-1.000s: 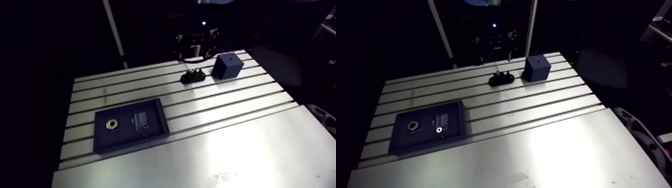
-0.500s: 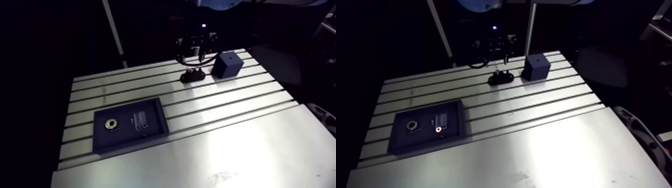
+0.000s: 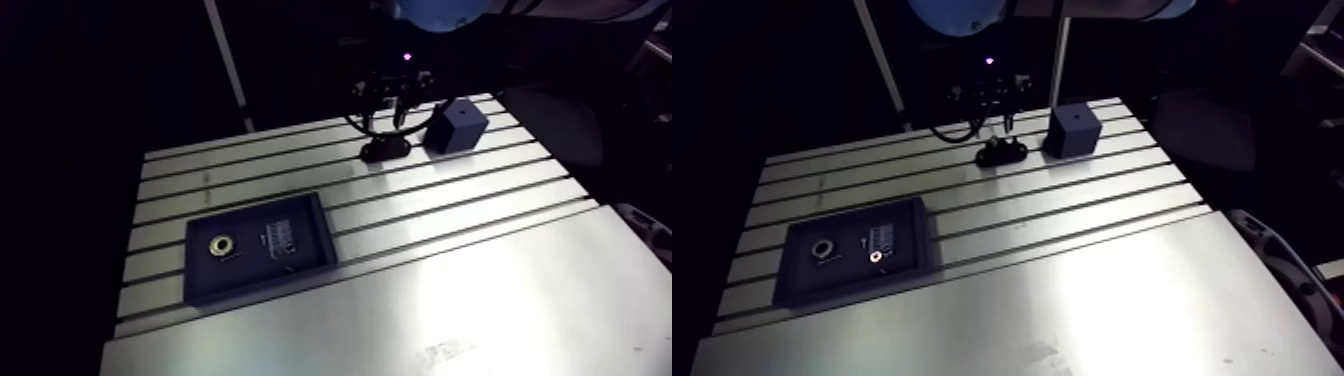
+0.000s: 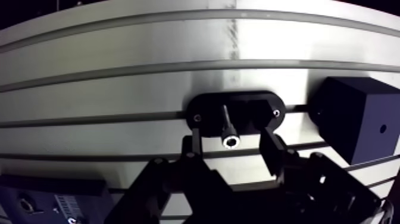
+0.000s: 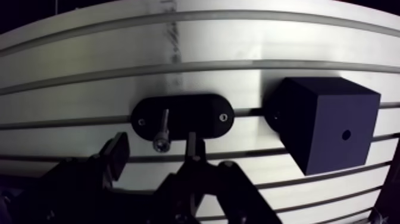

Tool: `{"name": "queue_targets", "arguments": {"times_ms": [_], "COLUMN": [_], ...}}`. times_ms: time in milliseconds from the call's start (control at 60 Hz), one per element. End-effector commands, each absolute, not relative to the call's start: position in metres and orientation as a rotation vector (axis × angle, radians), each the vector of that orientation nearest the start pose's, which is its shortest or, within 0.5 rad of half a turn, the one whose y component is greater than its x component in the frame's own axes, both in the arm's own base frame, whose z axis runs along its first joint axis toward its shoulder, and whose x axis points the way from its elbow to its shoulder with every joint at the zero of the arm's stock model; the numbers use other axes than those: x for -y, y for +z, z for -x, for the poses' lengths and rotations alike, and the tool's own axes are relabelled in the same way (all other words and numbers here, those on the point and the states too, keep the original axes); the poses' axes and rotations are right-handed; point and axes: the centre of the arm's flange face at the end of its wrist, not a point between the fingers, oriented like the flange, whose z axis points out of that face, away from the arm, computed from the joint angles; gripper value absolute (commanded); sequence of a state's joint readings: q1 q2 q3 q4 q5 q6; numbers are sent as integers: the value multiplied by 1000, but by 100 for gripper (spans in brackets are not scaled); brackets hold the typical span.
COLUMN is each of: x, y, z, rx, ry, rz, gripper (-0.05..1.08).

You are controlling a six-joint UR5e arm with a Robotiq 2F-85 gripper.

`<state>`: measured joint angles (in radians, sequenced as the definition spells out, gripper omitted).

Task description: Pick up the M10 bolt and insert it into the hole until fully seated.

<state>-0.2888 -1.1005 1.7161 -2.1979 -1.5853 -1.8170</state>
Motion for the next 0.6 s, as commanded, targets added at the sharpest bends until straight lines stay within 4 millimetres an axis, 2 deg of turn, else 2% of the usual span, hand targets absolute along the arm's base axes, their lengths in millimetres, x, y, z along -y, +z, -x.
{"name": "queue_targets", "arguments": {"times_ms": [17,600], "x": [-51,-52], "y": [211,210], "z": [622,622], "rx": [-3143,-3142], "ry": [25,24], "rz": [-75,-78], "gripper": [41,47]}}
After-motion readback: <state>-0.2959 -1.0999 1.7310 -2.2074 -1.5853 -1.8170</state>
